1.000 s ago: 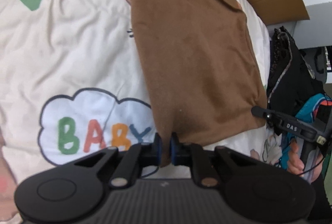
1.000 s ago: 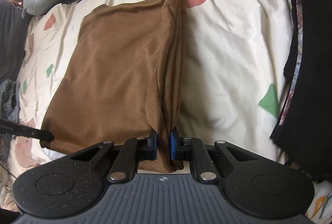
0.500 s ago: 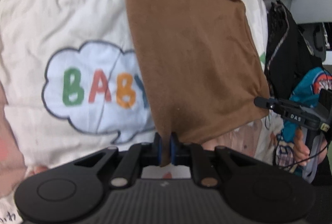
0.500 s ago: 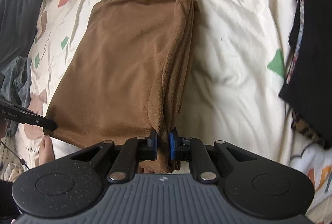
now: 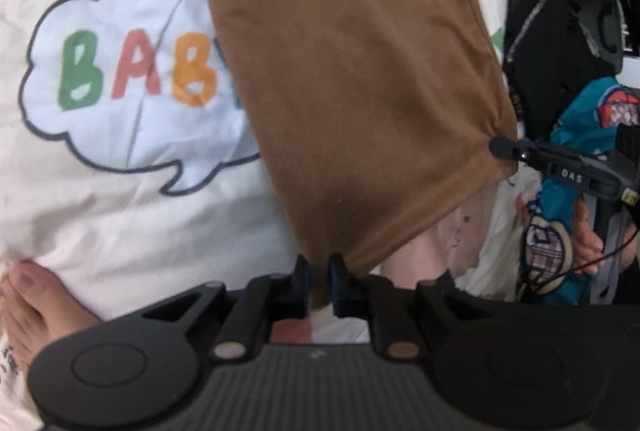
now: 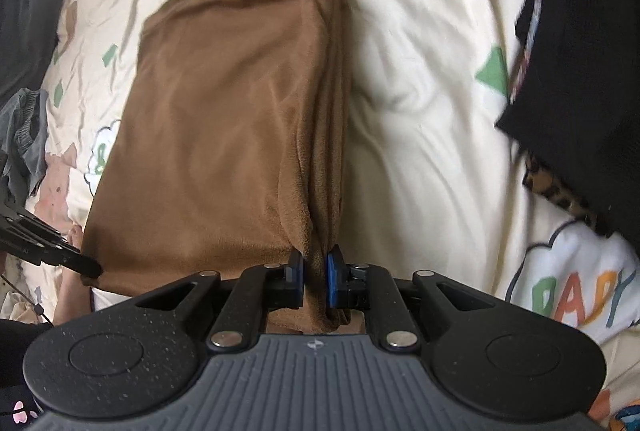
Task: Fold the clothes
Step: 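Open both tools and release the folded shirt edge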
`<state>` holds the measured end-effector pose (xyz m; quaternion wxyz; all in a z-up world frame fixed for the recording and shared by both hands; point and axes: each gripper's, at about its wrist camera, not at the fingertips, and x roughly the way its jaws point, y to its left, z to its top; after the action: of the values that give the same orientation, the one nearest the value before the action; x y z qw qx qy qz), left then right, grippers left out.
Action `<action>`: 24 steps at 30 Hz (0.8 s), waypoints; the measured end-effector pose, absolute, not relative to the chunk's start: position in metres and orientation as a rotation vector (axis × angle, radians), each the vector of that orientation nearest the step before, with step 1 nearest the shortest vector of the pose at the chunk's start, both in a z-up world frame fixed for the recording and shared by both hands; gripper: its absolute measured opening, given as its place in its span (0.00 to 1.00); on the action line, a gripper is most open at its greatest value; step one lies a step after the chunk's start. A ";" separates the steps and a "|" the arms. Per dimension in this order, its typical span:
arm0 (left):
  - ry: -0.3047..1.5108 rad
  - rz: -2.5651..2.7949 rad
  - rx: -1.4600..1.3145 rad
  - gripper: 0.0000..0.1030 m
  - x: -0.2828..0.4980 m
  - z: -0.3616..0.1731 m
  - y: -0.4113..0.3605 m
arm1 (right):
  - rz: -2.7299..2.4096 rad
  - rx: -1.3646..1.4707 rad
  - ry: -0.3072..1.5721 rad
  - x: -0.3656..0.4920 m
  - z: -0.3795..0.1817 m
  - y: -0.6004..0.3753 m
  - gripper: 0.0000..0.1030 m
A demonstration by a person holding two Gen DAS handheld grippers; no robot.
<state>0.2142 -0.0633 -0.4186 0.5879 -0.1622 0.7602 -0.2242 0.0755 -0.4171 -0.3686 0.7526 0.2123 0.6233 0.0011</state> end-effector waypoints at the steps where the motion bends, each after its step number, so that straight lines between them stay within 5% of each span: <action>1: 1.774 -0.505 -0.366 0.12 0.216 -0.419 -0.063 | -0.005 0.456 1.373 0.075 -0.371 -0.418 0.11; 4: 1.757 -0.434 -0.392 0.30 0.222 -0.417 -0.048 | -0.021 0.449 1.366 0.074 -0.371 -0.421 0.27; 6: 1.728 -0.403 -0.423 0.44 0.228 -0.414 -0.035 | -0.028 0.452 1.341 0.074 -0.367 -0.425 0.52; 13: 1.625 -0.343 -0.465 0.58 0.257 -0.404 -0.019 | -0.039 0.458 1.263 0.095 -0.356 -0.435 0.53; 24: 1.563 -0.295 -0.509 0.58 0.270 -0.407 0.010 | -0.069 0.470 1.205 0.138 -0.372 -0.441 0.53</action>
<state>0.2698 0.0104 -0.4075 0.6711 -0.2260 0.6938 -0.1311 0.1385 -0.4409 -0.3720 0.7973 0.2191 0.5614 -0.0323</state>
